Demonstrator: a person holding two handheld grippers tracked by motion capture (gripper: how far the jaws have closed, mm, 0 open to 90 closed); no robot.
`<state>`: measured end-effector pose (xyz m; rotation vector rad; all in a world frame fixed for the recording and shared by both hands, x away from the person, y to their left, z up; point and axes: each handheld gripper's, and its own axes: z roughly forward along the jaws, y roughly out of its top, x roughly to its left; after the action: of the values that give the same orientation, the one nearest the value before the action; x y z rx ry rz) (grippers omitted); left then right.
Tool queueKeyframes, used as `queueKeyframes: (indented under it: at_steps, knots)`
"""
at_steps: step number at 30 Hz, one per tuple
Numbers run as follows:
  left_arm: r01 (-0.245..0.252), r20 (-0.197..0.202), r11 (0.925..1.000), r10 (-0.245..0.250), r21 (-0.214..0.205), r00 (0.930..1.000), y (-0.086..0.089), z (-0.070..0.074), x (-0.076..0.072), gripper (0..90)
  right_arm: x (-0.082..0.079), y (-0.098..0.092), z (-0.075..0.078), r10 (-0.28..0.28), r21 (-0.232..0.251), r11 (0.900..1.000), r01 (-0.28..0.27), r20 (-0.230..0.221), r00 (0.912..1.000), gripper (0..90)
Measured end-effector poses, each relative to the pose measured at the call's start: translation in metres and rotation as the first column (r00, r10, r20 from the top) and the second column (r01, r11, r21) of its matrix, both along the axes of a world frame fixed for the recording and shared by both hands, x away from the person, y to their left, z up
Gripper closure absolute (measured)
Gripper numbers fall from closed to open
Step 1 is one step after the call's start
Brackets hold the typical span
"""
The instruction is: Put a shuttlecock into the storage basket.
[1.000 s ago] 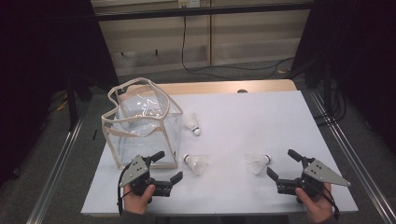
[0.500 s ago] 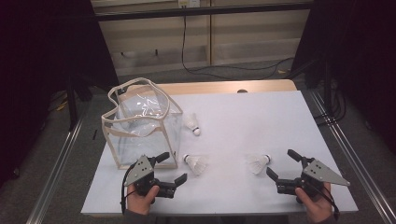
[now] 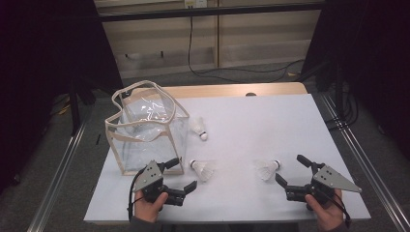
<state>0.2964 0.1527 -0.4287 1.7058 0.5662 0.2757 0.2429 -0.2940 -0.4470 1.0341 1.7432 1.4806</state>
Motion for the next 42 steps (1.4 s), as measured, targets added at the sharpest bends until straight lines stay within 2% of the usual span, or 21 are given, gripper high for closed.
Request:
queueKeyframes:
  at_steps: [12,16,18,19,24,30,42]
  knots:
    - [0.015,-0.008,0.9993,-0.015,0.033,0.9999,-0.006,-0.001,0.001,1.9,0.0,0.001,0.0,0.006,-0.003,1.0,-0.006,0.001,1.0,1.4]
    - [0.013,-0.012,0.9969,-0.012,0.077,0.9999,-0.011,-0.001,0.002,1.9,0.0,0.001,0.0,0.006,-0.004,1.0,-0.006,0.001,1.0,1.4]
    - [0.019,-0.02,0.9973,-0.017,0.071,0.9997,-0.012,-0.001,0.002,1.9,0.0,0.001,0.0,0.006,-0.004,1.0,-0.006,0.001,1.0,1.4]
    - [0.013,-0.02,0.9962,-0.011,0.086,0.9997,-0.013,-0.001,0.003,2.0,0.0,0.001,0.0,0.007,-0.003,1.0,-0.007,0.001,1.0,1.4]
    - [0.001,-0.037,0.9944,0.003,0.105,0.9993,-0.017,-0.001,0.004,2.0,0.0,0.001,0.0,0.009,-0.004,1.0,-0.009,0.003,1.0,1.4]
    - [0.007,-0.046,0.9932,-0.001,0.116,0.9989,-0.022,-0.001,0.004,2.1,0.0,0.001,0.0,0.008,-0.004,1.0,-0.008,0.003,1.0,1.4]
    - [-0.011,-0.063,0.9914,0.02,0.13,0.9978,-0.029,-0.003,0.007,2.2,0.0,0.001,0.0,0.009,-0.006,0.9999,-0.009,0.005,0.9999,1.5]
